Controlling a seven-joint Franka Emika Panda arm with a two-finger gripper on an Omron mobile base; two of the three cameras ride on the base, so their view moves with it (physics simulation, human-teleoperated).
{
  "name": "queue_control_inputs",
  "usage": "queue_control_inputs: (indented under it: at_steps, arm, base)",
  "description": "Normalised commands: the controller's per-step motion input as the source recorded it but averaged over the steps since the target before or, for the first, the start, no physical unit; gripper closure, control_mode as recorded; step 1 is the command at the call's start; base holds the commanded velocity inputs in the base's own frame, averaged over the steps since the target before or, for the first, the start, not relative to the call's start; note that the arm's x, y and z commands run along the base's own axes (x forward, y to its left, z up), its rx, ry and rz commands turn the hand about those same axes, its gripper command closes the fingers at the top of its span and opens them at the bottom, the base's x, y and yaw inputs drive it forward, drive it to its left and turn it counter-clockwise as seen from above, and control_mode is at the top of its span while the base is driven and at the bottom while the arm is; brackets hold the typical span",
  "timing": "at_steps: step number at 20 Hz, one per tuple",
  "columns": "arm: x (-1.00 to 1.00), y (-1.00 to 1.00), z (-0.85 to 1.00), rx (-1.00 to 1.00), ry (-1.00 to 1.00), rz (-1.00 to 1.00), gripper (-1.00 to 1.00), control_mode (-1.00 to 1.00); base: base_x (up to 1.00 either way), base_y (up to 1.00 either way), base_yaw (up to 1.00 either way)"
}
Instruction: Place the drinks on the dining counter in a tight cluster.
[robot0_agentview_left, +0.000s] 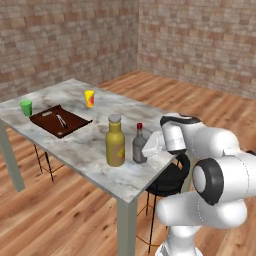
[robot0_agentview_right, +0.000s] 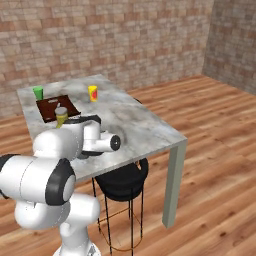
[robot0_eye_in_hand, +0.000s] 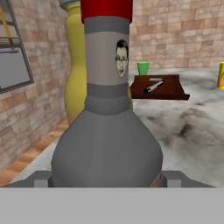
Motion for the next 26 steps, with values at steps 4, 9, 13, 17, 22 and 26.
queue_control_inputs:
  at_steps: [4,9,13,17,22,26]
  arm:
    - [0.31,0.00,-0.01,0.00,0.00,0.00,1.00,-1.00]
    - [0.29,0.00,0.00,0.00,0.00,0.00,1.00,-1.00]
    - [0.17,0.00,-0.01,0.00,0.00,0.00,1.00,-1.00]
    - [0.11,0.04,-0.03,0.00,0.00,0.00,1.00,-1.00]
    - [0.07,0.11,-0.06,0.00,0.00,0.00,1.00,-1.00]
    - [0.01,0.16,-0.10,0.00,0.00,0.00,1.00,-1.00]
  base:
    - [0.00,0.00,0.00]
    - [0.00,0.00,0.00]
    - [0.00,0.00,0.00]
    - [0.00,0.00,0.00]
    - [0.00,0.00,0.00]
    - [0.00,0.00,0.00]
